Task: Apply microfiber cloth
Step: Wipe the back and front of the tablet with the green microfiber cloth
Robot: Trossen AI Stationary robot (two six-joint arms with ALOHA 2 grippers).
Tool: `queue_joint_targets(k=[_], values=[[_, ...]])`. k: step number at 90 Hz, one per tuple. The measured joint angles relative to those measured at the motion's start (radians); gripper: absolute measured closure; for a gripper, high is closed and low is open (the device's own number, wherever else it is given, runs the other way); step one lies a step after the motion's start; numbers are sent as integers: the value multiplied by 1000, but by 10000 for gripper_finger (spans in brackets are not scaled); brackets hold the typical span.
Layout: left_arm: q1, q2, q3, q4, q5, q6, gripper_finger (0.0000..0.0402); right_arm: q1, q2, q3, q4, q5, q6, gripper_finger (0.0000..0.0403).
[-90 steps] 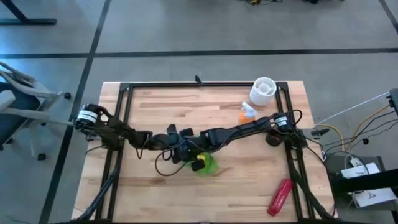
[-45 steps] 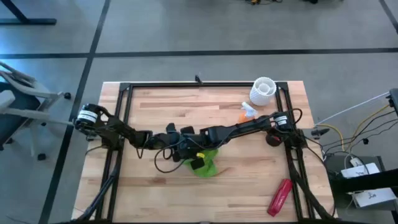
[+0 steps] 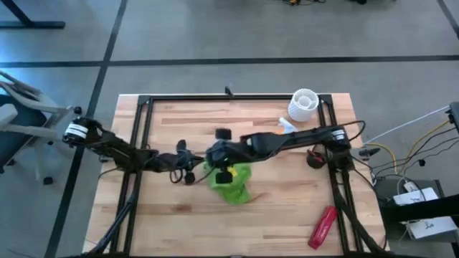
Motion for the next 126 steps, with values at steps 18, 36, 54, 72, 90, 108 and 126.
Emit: queue_joint_targets(k=[18, 36, 54, 72, 90, 108, 126], values=[[-81, 97, 27, 188, 0, 105, 381, -50, -152, -223, 111, 24, 164, 394], [-76, 264, 147, 213, -72, 196, 369, -141, -220, -408, 115, -31, 340, 394], [-72, 420, 267, 206, -91, 318, 293, -232, -215, -456, 133, -277, 447, 394], [-60, 539, 354, 185, -98, 322, 182, -306, -178, -456, 162, -423, 446, 394], [-35, 669, 434, 97, -122, 237, 108, -355, -108, -456, 160, -557, 428, 394], [-35, 708, 435, 99, -118, 198, 183, -362, -47, -455, 197, -616, 393, 394], [-40, 681, 424, 70, -121, 190, 380, -363, -47, -454, 263, -574, 361, 394]])
